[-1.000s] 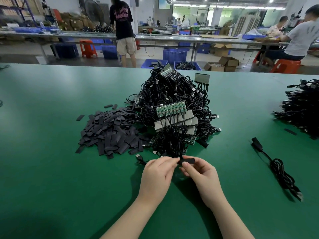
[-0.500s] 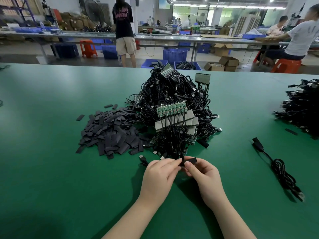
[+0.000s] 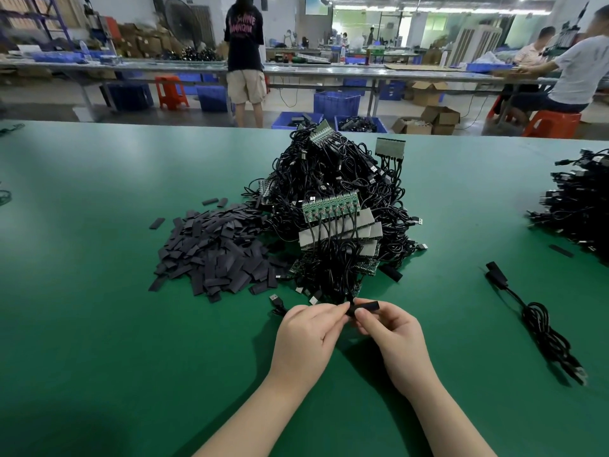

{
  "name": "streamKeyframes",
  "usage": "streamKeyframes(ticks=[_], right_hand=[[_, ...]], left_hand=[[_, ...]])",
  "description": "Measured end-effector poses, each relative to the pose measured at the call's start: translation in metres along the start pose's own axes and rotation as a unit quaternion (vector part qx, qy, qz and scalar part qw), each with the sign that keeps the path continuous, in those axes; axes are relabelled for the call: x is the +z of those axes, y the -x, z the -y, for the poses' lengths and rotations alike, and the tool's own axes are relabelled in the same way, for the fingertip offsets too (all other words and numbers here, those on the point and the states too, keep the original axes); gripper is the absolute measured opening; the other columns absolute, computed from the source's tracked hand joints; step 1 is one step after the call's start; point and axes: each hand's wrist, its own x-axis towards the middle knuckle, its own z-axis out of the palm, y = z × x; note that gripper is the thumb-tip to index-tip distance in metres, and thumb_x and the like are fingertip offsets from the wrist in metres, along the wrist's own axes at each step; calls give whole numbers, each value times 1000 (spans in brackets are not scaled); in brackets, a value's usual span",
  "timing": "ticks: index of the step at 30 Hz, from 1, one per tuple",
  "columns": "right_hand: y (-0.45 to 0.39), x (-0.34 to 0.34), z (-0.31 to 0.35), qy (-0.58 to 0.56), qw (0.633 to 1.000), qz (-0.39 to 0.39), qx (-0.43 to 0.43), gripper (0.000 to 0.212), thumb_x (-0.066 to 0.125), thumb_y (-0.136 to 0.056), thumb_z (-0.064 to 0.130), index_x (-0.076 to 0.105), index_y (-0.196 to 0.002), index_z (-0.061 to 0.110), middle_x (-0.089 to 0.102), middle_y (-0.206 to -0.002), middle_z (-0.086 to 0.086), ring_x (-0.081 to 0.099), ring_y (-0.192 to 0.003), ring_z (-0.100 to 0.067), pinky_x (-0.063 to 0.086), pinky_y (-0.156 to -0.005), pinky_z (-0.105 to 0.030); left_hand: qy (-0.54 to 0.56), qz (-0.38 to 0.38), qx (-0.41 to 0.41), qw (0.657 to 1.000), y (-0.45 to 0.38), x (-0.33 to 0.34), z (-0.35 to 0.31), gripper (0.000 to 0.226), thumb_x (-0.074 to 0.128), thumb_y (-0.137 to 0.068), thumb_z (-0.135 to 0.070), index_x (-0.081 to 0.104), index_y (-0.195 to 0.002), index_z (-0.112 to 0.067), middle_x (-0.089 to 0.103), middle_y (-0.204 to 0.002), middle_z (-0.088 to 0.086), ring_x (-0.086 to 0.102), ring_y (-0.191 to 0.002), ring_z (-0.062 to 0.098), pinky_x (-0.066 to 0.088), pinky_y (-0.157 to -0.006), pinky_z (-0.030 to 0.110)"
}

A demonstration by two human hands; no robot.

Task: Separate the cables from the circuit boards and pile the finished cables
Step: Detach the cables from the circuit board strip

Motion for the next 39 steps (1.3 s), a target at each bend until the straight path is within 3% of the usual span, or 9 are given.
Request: streamKeyframes(ticks=[4, 9, 13, 21, 25, 28, 33, 39], right_hand=[[-1, -2, -3, -7, 1000, -5, 7, 23, 72, -87, 7, 80, -92, 27, 76, -81, -2, 69, -74, -6, 53, -69, -15], [-1, -2, -2, 2, 1000, 0, -4, 19, 77, -74, 28, 80, -93, 27, 76, -81, -1, 68, -74, -5, 53, -71, -16], [-1, -2, -3, 31, 999, 8, -9, 24, 73, -87, 8, 80, -92, 30, 77, -86, -3, 68, -78, -9, 54, -74, -19], [0, 2, 2, 56, 998, 6, -12, 28, 71, -88, 7, 79, -91, 34, 78, -92, -2, 70, -85, -11, 55, -79, -19], [3, 8, 1, 95, 994, -5, -44, 34, 72, -88, 7, 79, -93, 40, 76, -104, 13, 71, -95, -6, 54, -87, -22], [10, 12, -4, 154, 980, -71, -106, 52, 75, -86, 10, 64, -117, 51, 74, -90, 19, 65, -74, 1, 49, -72, -9], [11, 12, -9, 203, 965, -80, -147, 56, 73, -88, 8, 56, -122, 49, 70, -81, 26, 55, -60, 3, 41, -61, -4], [8, 8, -16, 222, 962, -78, -139, 43, 69, -92, 15, 61, -127, 38, 69, -77, 3, 50, -57, -4, 43, -57, -13]], left_hand=[[1, 7, -18, 1000, -1, -1, -3, 20, 70, -84, -18, 77, -102, -15, 75, -92, -10, 67, -85, 2, 47, -82, 23], [1, 0, -36, 999, -2, -1, -4, 17, 71, -82, -21, 78, -96, -17, 75, -90, -10, 65, -85, 1, 43, -84, 16], [0, -9, -28, 1000, 0, 0, -2, 17, 71, -81, -18, 78, -96, -15, 75, -90, -8, 63, -86, 3, 43, -83, 17], [3, -19, -12, 1000, 0, 2, 1, 22, 73, -77, -10, 77, -99, -7, 75, -91, -1, 57, -91, 7, 45, -82, 20], [12, -16, -43, 999, -1, 0, -1, 24, 70, -81, -12, 76, -104, -9, 75, -93, -2, 60, -89, 7, 46, -82, 21], [9, -10, -56, 998, -1, 0, -3, 25, 69, -82, -17, 76, -105, -12, 75, -93, -4, 65, -85, 8, 46, -83, 21], [2, -15, -53, 999, -1, 1, -2, 26, 72, -80, -14, 76, -105, -10, 75, -92, -3, 59, -92, 9, 44, -84, 18], [-14, 14, 3, 1000, 0, 1, 1, 28, 76, -78, -10, 75, -105, -6, 75, -90, -3, 63, -80, 6, 45, -81, 20]])
